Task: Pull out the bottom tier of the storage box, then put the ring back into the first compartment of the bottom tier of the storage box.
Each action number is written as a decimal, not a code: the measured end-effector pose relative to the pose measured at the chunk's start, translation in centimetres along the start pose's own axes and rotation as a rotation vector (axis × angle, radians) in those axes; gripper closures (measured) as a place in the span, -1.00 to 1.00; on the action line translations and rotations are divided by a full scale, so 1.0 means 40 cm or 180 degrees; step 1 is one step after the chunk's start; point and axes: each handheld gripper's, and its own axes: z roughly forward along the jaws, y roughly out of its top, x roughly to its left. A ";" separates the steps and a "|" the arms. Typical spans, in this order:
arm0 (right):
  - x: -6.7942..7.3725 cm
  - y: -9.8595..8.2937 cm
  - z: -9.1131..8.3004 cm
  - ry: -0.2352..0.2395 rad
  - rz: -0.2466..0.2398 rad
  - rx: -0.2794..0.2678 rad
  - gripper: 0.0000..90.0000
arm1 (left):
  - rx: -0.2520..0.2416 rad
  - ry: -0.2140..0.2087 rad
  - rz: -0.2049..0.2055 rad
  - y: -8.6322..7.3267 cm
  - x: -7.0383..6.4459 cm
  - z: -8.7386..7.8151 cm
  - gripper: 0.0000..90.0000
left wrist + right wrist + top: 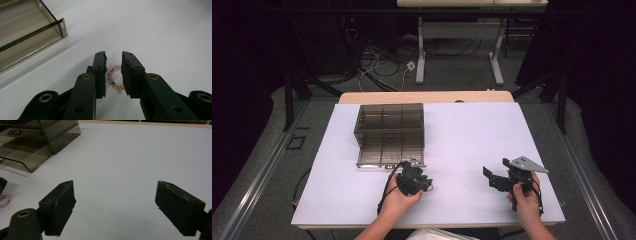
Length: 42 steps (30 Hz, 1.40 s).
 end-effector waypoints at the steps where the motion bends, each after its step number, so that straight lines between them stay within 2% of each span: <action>1: 0.000 0.000 0.001 -0.0005 0.0003 -0.0011 -0.65 | 0.0011 0.0007 -0.0009 -0.001 -0.001 0.001 0.66; 9: -0.001 0.001 0.000 0.0004 0.0005 0.0004 -0.65 | 0.0098 0.0035 0.0054 -0.008 0.001 0.014 0.71; 14: 0.001 0.001 0.000 0.0010 -0.0001 0.0024 -0.65 | 0.0091 0.0077 0.0068 -0.010 -0.003 0.015 0.76; 16: 0.002 0.001 -0.001 0.0008 0.0000 0.0050 -0.65 | 0.0114 0.0101 0.0135 -0.010 -0.004 0.014 0.81; 23: 0.003 0.000 0.001 0.0004 0.0009 0.0036 -0.65 | 0.0100 0.0167 0.0167 -0.012 -0.010 0.016 0.91; 29: 0.002 0.001 0.001 -0.0001 0.0005 0.0045 -0.65 | 0.0110 0.0222 0.0257 -0.012 -0.016 0.016 0.92; 42: 0.003 0.001 0.003 0.0005 -0.0003 0.0039 -0.65 | 0.0077 0.0188 0.0272 -0.015 -0.010 0.016 0.93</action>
